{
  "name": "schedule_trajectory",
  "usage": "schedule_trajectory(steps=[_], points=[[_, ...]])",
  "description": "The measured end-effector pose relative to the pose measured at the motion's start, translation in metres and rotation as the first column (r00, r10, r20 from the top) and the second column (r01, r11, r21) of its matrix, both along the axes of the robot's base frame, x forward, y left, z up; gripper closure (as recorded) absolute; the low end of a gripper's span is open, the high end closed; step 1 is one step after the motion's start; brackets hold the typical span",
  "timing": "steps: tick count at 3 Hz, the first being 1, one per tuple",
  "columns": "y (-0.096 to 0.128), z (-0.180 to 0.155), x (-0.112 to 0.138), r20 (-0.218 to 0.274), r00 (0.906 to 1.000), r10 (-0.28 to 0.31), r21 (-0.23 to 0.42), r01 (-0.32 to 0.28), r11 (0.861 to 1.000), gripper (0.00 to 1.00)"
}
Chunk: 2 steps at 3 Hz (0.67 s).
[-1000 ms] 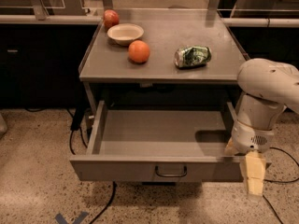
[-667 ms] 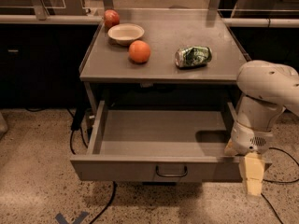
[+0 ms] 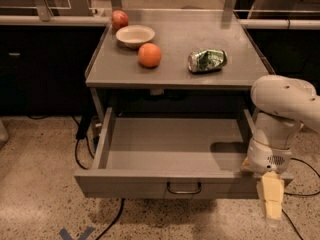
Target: Open top drawer
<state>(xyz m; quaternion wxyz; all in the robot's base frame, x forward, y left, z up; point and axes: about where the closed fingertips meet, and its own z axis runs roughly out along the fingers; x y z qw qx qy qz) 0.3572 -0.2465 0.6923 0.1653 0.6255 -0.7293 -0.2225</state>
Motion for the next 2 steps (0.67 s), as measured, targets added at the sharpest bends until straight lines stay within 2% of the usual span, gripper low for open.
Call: schedule_trajectory(steps=[1,2], points=[[-0.0057,0.0118,-0.0173,-0.028,0.9994,-0.018,-0.027,0.017,0.999,0.00],[-0.0057,0.0118,-0.0173,-0.028,0.9994,-0.018,-0.027,0.017,0.999,0.00]])
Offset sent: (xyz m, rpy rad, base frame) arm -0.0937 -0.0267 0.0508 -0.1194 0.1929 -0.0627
